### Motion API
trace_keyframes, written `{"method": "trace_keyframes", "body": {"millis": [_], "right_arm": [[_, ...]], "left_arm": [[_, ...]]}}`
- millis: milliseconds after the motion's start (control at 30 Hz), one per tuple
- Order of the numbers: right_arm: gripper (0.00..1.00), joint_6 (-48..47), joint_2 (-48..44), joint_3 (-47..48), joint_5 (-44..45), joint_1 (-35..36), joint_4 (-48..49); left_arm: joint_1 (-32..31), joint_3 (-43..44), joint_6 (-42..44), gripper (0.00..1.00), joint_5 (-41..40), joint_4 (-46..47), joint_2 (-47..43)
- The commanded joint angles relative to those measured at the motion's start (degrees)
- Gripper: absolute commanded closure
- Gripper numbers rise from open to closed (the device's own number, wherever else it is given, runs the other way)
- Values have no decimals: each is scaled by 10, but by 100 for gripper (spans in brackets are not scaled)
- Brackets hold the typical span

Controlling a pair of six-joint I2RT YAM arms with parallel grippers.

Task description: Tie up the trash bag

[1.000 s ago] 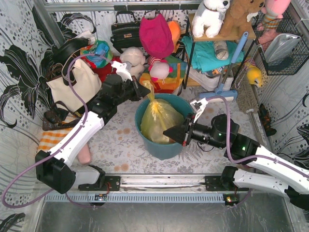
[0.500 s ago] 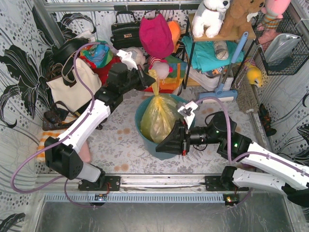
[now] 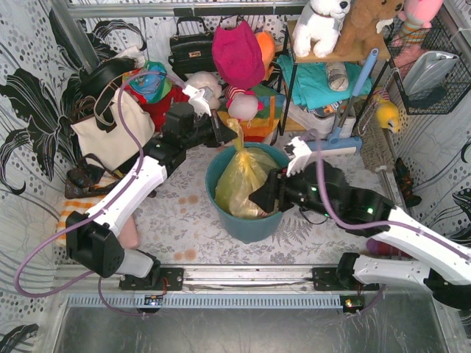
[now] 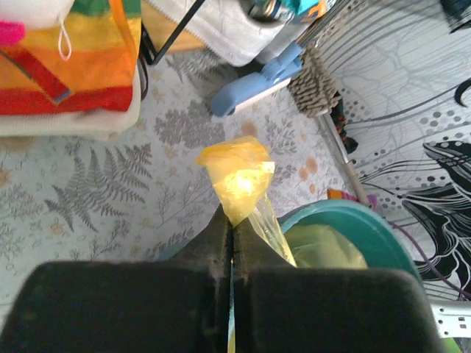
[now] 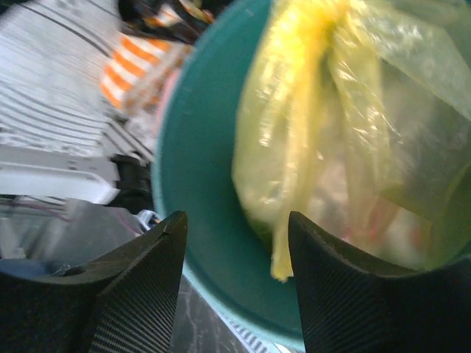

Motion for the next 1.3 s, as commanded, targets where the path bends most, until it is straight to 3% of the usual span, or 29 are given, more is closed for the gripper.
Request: {"method": "trace_keyframes", "body": {"millis": [0,267,400,600,767,967,1100,1267], "right_arm": [[42,13,48,31,47,0,-86],[45,7,95,43,37,0,-95],[62,9,98,34,38,-2,-77],[100,2,92,32,43,-3,-50],[100,-5,58,20,31,-4,9],[100,-9,-1,-5,-104,-3,133],[100,7,-20,-6,-162,-3,162],[100,19,-44,-55,-165,-4,171]], "left_arm": [[4,-19,22,100,8,-14,-7],[4,-32,31,100,-6,-24,-5],[4,-32,31,100,-6,-23,-8],[4,-26,35,100,-13,-22,-11],[4,-15,33,100,-21,-7,-12],[4,34,36,100,-27,-11,6],[4,55,31,100,-25,-12,12],[4,19,24,100,-26,8,7]]}}
